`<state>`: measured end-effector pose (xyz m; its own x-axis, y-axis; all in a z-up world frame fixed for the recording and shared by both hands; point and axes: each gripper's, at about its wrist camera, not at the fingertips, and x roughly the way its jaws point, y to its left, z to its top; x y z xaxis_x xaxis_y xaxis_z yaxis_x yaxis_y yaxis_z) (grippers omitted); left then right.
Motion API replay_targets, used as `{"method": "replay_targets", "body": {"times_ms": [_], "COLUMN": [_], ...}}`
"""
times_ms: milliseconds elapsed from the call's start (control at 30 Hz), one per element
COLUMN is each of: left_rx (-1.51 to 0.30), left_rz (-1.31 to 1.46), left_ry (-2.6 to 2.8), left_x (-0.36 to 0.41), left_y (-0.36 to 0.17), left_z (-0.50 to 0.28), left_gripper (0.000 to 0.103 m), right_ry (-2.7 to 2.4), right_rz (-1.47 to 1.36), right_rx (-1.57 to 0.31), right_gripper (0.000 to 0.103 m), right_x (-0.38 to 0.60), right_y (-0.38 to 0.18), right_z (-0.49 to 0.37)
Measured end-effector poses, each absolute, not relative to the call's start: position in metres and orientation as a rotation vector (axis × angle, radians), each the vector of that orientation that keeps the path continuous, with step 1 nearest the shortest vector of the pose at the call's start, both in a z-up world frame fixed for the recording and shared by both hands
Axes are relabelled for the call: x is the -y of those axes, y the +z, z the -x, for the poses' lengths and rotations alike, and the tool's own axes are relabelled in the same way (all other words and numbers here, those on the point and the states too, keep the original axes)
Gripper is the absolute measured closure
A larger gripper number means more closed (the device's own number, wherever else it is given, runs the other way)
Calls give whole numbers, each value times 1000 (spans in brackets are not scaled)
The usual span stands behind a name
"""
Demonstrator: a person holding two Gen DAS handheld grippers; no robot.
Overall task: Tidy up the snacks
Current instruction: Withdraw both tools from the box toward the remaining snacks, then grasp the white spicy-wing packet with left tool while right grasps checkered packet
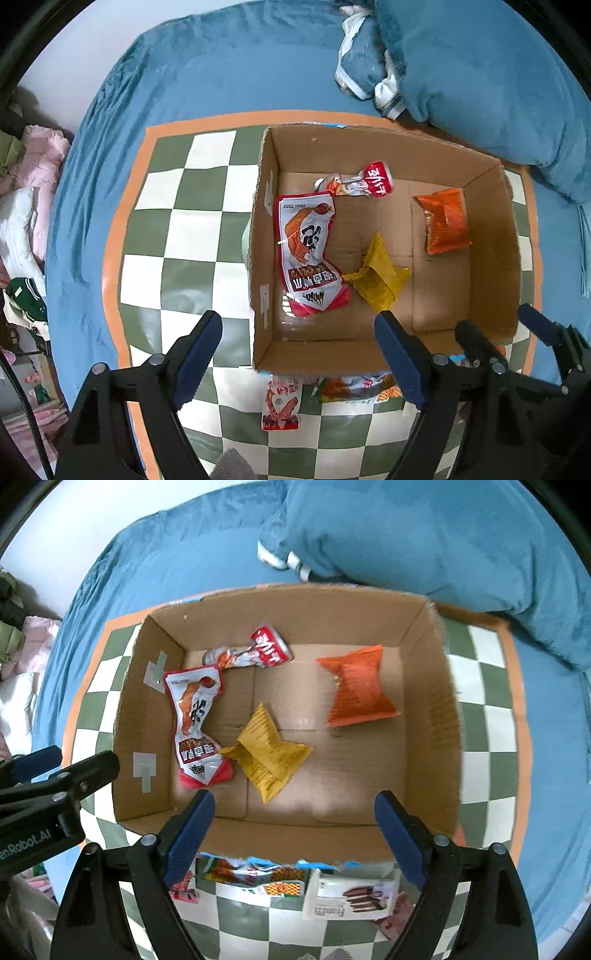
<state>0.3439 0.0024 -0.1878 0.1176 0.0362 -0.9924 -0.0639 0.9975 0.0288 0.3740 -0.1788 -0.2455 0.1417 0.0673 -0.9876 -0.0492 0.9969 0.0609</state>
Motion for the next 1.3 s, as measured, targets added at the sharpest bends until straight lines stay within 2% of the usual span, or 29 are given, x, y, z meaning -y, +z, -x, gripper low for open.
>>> {"method": "replay_targets", "body": {"times_ms": [533,867,1067,1300], "left_rx": [-1286,-1270,-1387,-1531], "left_rz": [63,57,87,112], "left_ry": [52,72,97,181], "left_x": [5,-2,-22,-47], "left_y": [-121,-120,-170,-247], "left_z": [-286,-268,-251,-230], "left_gripper": [19,19,19,19], "right_ry": [69,167,177,75], "right_rz": [-52,-127,-284,-637], "right_rx": [-1297,-1219,-1340,-1588], "right_gripper": [12,11,11,12], "right_x": [202,205,218,224], "right_y": [-164,-140,-183,-303], "right_z": [-322,-297,-282,-251]}}
